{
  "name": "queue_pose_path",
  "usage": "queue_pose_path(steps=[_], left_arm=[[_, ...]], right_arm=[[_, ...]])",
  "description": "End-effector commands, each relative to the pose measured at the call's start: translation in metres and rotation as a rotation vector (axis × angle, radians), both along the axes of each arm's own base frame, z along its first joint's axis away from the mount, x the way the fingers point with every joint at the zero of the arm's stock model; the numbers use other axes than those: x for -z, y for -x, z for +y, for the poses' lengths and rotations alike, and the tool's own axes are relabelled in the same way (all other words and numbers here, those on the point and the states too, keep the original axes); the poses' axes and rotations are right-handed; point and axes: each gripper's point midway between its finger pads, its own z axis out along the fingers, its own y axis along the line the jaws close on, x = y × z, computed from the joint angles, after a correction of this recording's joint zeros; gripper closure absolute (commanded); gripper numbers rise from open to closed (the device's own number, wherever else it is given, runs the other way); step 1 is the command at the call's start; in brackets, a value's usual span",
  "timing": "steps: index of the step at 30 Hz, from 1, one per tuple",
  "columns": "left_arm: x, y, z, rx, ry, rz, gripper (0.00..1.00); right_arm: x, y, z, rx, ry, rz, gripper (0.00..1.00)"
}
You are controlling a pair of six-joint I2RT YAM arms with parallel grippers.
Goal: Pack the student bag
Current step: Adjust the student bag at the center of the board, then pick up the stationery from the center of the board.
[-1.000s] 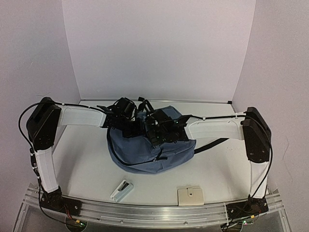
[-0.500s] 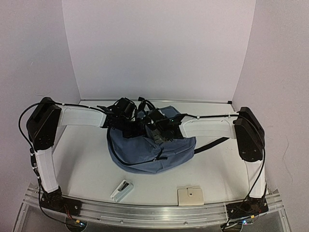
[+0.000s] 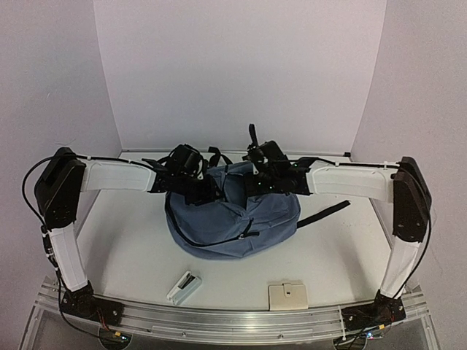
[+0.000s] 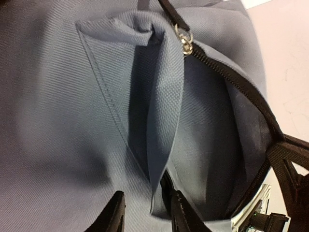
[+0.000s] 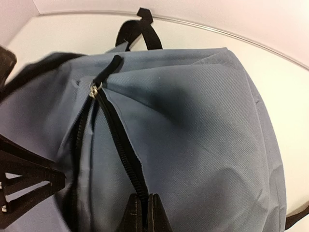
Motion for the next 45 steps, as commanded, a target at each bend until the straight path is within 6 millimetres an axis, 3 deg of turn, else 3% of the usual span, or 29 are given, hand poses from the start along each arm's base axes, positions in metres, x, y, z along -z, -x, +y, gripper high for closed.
queue_pose_path(steps=[1, 5, 10, 16, 20, 24, 29, 35, 39, 45], left_arm=[[-0.057, 0.002, 0.003, 0.008, 0.078, -0.131, 0.64], [-0.055, 0.008, 0.007, 0.008, 0.095, -0.129, 0.61], [-0.026, 0.01, 0.012, -0.018, 0.04, -0.048, 0.69], [-0.029, 0.02, -0.004, 0.051, 0.107, -0.047, 0.73], [-0.046, 0.044, 0.0, 0.131, 0.107, -0.126, 0.63], [-0.049, 0.089, 0.017, 0.243, 0.053, -0.17, 0.52], [-0.018, 0.15, 0.046, 0.332, -0.1, -0.097, 0.41], [0.032, 0.2, 0.081, 0.311, -0.296, 0.068, 0.24], [0.066, 0.233, 0.085, 0.317, -0.396, 0.154, 0.18], [0.088, 0.25, 0.084, 0.326, -0.487, 0.169, 0.14]], right_arm=[[-0.055, -0.007, 0.004, -0.032, -0.229, -0.065, 1.0], [-0.055, -0.003, 0.008, -0.062, -0.277, -0.041, 1.0], [-0.056, -0.002, 0.01, -0.076, -0.307, -0.032, 1.0], [-0.061, -0.001, 0.011, -0.081, -0.328, -0.035, 1.0], [-0.061, -0.001, 0.01, -0.078, -0.322, -0.041, 1.0], [-0.06, -0.001, 0.009, -0.081, -0.312, -0.043, 1.0], [-0.062, -0.003, 0.01, -0.088, -0.311, -0.051, 1.0], [-0.065, -0.004, 0.011, -0.093, -0.319, -0.056, 1.0], [-0.067, -0.003, 0.01, -0.093, -0.322, -0.059, 1.0], [-0.067, 0.0, 0.007, -0.091, -0.326, -0.061, 1.0]])
